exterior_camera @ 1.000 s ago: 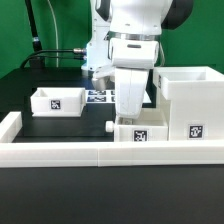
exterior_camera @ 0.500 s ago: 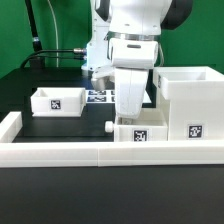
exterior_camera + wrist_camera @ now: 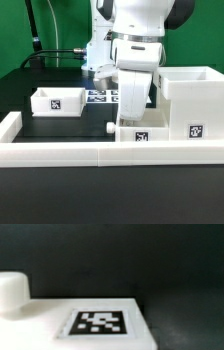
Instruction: Assemble drawer
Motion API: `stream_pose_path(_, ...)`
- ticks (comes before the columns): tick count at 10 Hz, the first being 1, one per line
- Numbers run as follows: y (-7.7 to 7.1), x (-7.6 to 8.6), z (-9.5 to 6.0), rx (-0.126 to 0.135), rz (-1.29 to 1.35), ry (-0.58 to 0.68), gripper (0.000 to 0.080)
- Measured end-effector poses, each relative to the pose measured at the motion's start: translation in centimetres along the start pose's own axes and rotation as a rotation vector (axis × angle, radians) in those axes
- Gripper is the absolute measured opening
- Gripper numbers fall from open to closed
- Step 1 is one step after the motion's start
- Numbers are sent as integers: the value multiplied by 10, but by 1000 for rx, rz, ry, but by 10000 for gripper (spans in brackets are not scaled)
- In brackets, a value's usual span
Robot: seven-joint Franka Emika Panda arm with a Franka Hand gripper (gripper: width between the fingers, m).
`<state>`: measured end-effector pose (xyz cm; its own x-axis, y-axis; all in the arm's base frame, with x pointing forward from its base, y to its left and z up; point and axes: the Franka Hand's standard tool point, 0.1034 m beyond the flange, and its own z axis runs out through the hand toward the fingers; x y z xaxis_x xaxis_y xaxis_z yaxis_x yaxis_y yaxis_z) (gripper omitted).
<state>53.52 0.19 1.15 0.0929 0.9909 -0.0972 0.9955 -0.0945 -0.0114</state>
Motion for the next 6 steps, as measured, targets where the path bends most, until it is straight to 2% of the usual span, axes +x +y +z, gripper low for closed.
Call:
stream_pose_path(4,0,-2,0,2,-8,-1,42)
stream_pose_path(6,-1,-3,0,18,-63,-6,42)
